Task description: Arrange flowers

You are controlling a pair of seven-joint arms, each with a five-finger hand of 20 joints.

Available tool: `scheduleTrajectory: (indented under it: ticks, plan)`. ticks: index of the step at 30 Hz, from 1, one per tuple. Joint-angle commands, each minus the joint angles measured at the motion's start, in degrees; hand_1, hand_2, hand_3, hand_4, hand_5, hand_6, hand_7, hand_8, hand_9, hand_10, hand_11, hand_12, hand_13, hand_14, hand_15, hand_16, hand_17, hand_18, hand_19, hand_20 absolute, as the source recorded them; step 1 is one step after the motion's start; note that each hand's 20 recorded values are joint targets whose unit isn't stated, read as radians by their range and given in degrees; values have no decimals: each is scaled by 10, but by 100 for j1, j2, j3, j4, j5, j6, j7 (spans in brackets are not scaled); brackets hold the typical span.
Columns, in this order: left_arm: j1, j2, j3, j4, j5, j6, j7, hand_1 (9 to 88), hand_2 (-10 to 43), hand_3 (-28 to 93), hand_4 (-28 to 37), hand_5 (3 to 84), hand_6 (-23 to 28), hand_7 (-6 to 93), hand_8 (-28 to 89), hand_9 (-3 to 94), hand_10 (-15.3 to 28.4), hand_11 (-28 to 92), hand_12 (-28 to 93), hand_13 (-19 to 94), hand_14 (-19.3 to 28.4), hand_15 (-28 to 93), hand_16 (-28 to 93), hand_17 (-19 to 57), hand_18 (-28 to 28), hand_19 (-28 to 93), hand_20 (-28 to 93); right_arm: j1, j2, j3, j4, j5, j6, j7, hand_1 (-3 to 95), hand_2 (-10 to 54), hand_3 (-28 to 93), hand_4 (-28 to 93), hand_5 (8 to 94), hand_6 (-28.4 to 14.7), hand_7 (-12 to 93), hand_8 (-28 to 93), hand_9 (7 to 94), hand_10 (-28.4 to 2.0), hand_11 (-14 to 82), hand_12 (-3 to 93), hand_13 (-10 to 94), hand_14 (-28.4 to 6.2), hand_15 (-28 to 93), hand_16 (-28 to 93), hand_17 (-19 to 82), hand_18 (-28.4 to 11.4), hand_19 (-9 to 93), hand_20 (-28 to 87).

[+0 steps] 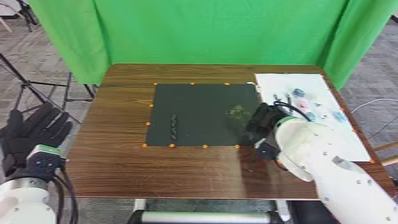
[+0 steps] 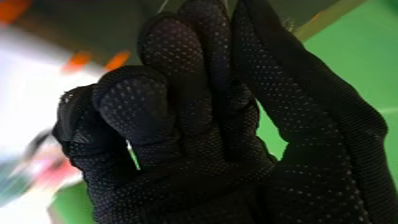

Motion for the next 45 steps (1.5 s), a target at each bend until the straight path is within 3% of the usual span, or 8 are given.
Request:
scheduleTrajectory:
  ticks: [1, 15, 23, 36, 37, 40, 42, 45]
  plan:
    - [-17, 13, 146, -12, -44, 162, -43, 262, 130, 719, -283, 468, 84, 212, -123, 421, 154, 296, 93, 312, 171, 544, -101, -40, 156, 437, 132, 1222, -882, -1149, 545, -101, -90, 9, 519, -71, 711, -236, 752, -28, 455, 237, 821, -145, 435, 377, 755, -135, 679, 374, 434, -283, 932, 352]
    - [-179, 152, 247, 16, 34, 189, -163, 263, 130, 720, -283, 470, 85, 212, -123, 421, 155, 302, 93, 313, 171, 548, -102, -39, 155, 439, 132, 2014, -1719, -2107, 1835, -248, -344, 716, 518, -78, 711, -227, 775, -30, 434, 245, 837, -147, 439, 349, 782, -123, 668, 372, 458, -284, 932, 368]
    - [-67, 176, 74, -3, 23, 220, -167, 262, 131, 720, -283, 469, 85, 213, -123, 422, 154, 302, 92, 312, 172, 548, -103, -39, 156, 440, 131, 1763, -1621, -2115, 1704, -371, -478, 919, 516, -87, 719, -225, 783, -30, 421, 253, 844, -146, 432, 350, 789, -120, 660, 376, 464, -284, 932, 375]
    - [-105, 149, 133, 10, 54, 188, -166, 262, 131, 721, -283, 469, 86, 213, -123, 421, 154, 302, 93, 313, 171, 546, -103, -39, 156, 439, 130, 1666, -1538, -2027, 1436, -324, -836, 802, 444, -95, 658, -191, 745, -45, 388, 230, 827, -152, 401, 347, 776, -119, 631, 385, 450, -284, 932, 355]
    - [-61, 174, 115, -1, 8, 169, -96, 262, 131, 721, -283, 470, 86, 212, -123, 421, 154, 302, 93, 313, 171, 546, -103, -39, 156, 439, 130, 1674, -1524, -2002, 1406, -296, -833, 806, 434, -95, 661, -192, 739, -48, 382, 224, 825, -152, 399, 345, 775, -118, 629, 385, 450, -284, 932, 351]
    - [-57, 148, 94, -2, 42, 189, -118, 263, 130, 721, -283, 469, 87, 213, -122, 421, 154, 302, 93, 312, 171, 546, -103, -39, 156, 439, 130, 1658, -1499, -1936, 1372, -321, -779, 778, 402, -95, 665, -191, 732, -57, 365, 181, 818, -154, 397, 341, 774, -118, 625, 385, 448, -284, 932, 342]
    - [-65, 145, 91, 12, 42, 145, -115, 262, 130, 721, -283, 469, 87, 211, -122, 421, 154, 302, 93, 312, 171, 546, -103, -39, 155, 438, 130, 1660, -1478, -1882, 1332, -282, -801, 759, 372, -95, 668, -183, 730, -64, 399, -15, 817, -154, 398, 336, 774, -116, 621, 385, 448, -284, 932, 339]
    - [-31, 137, 74, -1, 17, 144, -69, 261, 128, 722, -283, 468, 86, 212, -122, 420, 154, 302, 93, 311, 170, 543, -103, -39, 156, 438, 130, 1612, -1423, -1812, 1201, -205, -848, 740, 346, -95, 659, -188, 722, -69, 404, -72, 815, -154, 397, 335, 771, -115, 616, 384, 445, -284, 932, 337]
